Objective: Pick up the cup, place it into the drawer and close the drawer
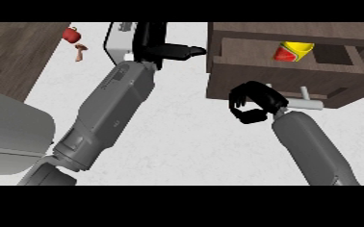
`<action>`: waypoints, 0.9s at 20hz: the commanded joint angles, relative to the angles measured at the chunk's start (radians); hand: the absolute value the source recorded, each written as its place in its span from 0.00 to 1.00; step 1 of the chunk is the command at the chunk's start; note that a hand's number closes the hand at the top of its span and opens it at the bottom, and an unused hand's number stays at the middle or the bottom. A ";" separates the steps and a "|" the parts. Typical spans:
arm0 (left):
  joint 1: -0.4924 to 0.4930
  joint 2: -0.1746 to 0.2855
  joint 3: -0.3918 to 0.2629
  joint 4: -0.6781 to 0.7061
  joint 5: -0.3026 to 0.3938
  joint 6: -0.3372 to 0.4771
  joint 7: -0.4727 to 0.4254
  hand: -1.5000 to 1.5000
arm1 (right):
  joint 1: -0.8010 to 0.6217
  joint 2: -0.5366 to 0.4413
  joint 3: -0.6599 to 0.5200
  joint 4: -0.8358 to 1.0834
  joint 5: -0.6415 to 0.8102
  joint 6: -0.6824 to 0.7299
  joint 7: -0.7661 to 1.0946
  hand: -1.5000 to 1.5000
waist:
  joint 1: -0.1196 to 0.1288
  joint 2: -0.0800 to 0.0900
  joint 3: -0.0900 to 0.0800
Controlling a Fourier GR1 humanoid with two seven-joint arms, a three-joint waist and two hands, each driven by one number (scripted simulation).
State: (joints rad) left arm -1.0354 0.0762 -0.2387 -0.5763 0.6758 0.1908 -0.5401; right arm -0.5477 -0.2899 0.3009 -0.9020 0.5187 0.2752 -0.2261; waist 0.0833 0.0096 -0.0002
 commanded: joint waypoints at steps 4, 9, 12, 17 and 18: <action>0.104 0.042 -0.006 -0.086 0.007 -0.057 0.008 0.00 | -0.185 -0.003 -0.145 0.292 -0.028 -0.122 -0.171 1.00 | 0.039 0.014 0.005; 0.136 0.088 -0.012 -0.118 0.007 -0.106 0.029 0.00 | -0.344 -0.068 -0.247 0.399 -0.073 -0.126 -0.172 1.00 | 0.072 0.030 0.006; 0.163 0.115 -0.016 -0.145 0.008 -0.127 0.041 0.00 | -0.371 -0.099 -0.282 0.426 -0.091 -0.138 -0.152 1.00 | 0.082 0.027 0.005; 0.167 0.117 -0.022 -0.170 0.009 -0.141 0.050 0.00 | -0.406 -0.122 -0.313 0.420 -0.125 -0.114 -0.117 1.00 | 0.111 0.034 0.005; 0.184 0.109 -0.027 -0.173 0.012 -0.149 0.053 0.00 | -0.408 -0.137 -0.319 0.413 -0.134 -0.101 -0.125 1.00 | 0.111 0.033 0.005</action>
State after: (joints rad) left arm -0.8709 0.1836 -0.2605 -0.7319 0.6844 0.0581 -0.4936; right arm -0.7818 -0.3293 0.0670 -0.5418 0.3900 0.2570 -0.4288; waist 0.1567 0.0263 0.0123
